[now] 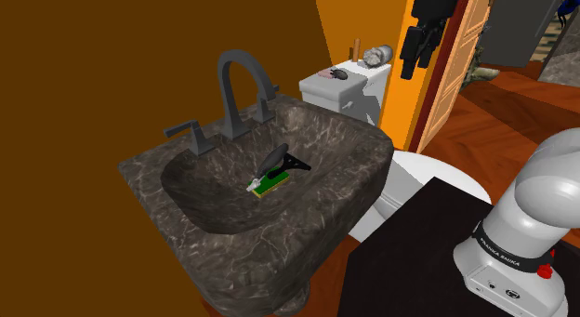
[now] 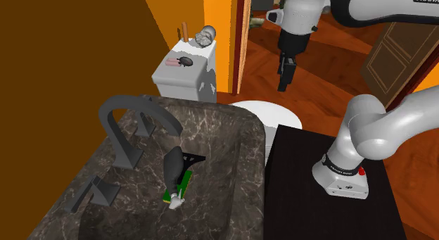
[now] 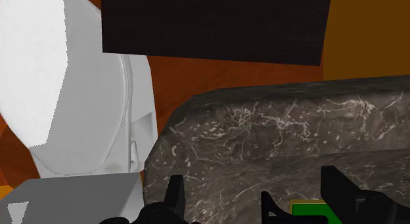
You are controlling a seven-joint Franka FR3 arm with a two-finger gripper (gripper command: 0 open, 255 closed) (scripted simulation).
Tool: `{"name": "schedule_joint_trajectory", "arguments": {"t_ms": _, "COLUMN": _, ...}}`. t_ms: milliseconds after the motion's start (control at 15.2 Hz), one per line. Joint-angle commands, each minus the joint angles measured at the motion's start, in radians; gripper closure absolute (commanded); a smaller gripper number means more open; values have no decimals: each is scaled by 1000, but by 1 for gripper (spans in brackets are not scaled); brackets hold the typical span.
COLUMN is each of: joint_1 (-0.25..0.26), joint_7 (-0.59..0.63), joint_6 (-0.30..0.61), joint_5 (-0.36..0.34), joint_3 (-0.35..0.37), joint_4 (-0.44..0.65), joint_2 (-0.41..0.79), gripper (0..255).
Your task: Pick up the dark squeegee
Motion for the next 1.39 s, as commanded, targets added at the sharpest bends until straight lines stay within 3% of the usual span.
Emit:
{"name": "schedule_joint_trajectory", "arguments": {"t_ms": 0, "joint_1": 0, "joint_7": 0, "joint_6": 0, "joint_5": 0, "joint_3": 0, "joint_4": 0, "joint_2": 0, "gripper": 0}}
{"name": "schedule_joint_trajectory", "arguments": {"t_ms": 660, "joint_1": 39, "joint_7": -81, "joint_6": 313, "joint_5": -5, "joint_3": 27, "joint_4": -47, "joint_2": 279, "gripper": 0}}
{"name": "schedule_joint_trajectory", "arguments": {"t_ms": 1320, "joint_1": 68, "joint_7": -139, "joint_6": 567, "joint_5": -35, "joint_3": 65, "joint_4": 36, "joint_2": 631, "gripper": 0}}
